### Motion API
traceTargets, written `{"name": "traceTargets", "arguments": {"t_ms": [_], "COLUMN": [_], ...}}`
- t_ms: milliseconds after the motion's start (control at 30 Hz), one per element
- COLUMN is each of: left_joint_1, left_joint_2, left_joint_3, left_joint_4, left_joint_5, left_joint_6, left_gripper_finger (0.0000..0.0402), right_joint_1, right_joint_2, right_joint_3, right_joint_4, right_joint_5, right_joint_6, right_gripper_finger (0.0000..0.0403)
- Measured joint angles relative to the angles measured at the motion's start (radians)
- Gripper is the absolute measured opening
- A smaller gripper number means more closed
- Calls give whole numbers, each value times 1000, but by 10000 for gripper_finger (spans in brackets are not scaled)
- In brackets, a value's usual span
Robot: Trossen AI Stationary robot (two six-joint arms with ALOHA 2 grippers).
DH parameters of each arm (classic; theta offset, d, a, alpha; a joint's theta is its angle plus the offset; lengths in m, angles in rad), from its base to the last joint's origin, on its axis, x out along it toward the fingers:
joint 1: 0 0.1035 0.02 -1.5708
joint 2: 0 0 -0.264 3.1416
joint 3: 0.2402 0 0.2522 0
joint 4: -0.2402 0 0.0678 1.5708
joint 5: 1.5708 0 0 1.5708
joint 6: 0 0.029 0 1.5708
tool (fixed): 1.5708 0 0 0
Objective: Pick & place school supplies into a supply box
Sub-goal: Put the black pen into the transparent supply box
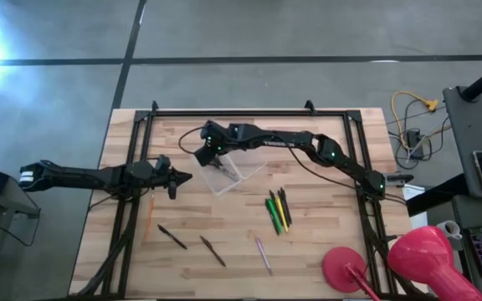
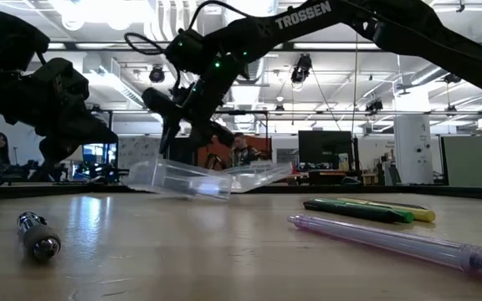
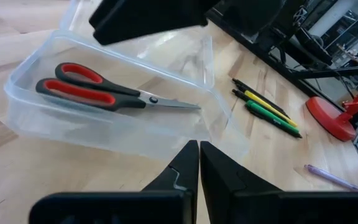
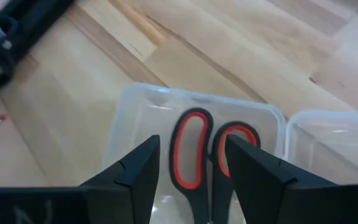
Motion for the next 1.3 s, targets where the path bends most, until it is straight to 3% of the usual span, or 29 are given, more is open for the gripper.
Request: {"name": "traceTargets", "arguments": {"t_ms": [333,533,867,1000,1167,1300], "left_joint_1": [0,0,-4,-35,-143,-255], "left_joint_2": [0,-2,-2,-2,7,46], "left_joint_3": [0,0,18,110,339,469], "left_joint_4": [11,51,33,-200,-628,-725], "left_joint_5": [-5,-6,12,89,120,125], "left_joint_6": [-4,-205,-210,-199,-7,155], "left_gripper_finger": [0,0,0,0,0,0], "right_joint_1": [8,7,7,7,7,7], "right_joint_2": [0,1,1,1,1,1], "right_joint_3": [45,45,44,44,44,44], "right_joint_4": [52,134,169,181,180,182], "right_joint_5": [-7,-7,-7,-7,-7,-7], "right_joint_6": [60,61,61,61,61,61], "right_gripper_finger": [168,167,160,162,157,155]}}
